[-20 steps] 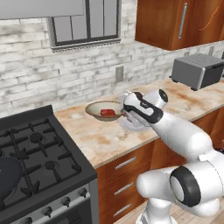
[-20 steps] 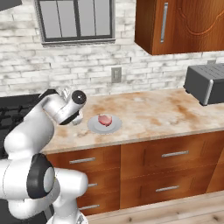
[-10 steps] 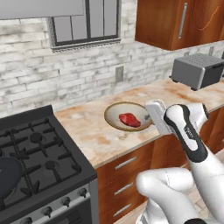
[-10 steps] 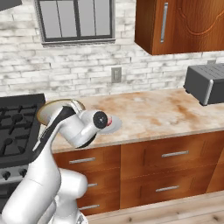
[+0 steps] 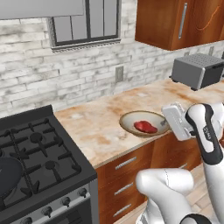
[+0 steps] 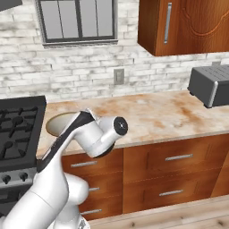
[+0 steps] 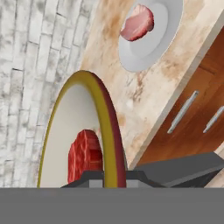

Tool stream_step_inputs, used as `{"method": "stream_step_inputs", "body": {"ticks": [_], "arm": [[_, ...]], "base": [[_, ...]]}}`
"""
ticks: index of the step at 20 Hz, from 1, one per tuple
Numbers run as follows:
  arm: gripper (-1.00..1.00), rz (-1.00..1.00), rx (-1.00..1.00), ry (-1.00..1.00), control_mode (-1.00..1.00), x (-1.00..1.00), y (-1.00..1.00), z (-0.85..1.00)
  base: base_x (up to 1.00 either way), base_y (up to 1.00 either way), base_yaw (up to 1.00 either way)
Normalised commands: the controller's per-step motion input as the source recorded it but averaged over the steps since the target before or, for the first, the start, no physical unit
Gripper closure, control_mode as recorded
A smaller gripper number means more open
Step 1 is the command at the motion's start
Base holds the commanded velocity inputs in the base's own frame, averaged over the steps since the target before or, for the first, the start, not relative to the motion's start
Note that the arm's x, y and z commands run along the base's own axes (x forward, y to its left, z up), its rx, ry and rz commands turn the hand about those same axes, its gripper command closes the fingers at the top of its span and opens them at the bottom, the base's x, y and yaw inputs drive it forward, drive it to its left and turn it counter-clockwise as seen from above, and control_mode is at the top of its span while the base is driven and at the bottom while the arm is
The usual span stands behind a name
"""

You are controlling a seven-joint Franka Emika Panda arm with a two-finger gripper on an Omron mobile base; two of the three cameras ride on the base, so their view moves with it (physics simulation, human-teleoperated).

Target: Place one of the steaks on the plate and the other in the bowl. Then place the bowl in the fridge.

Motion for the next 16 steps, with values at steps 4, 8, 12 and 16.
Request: {"method": "stream_step_inputs", "body": {"ticks": [4,8,12,16], "arm": [[1.0,0.0,0.0,0.0,-1.0,-0.31,-0.21,-0.44],[1.0,0.01,0.0,-0.01,-1.0,-0.37,-0.02,-0.18],[1.0,0.02,0.0,-0.03,-1.0,-0.18,-0.03,-0.04],[1.0,-0.04,0.0,0.0,-1.0,0.1,-0.05,-0.01]], "base": [[0.0,0.0,0.0],[0.0,0.0,0.0],[0.0,0.0,0.0],[0.0,0.0,0.0]]}}
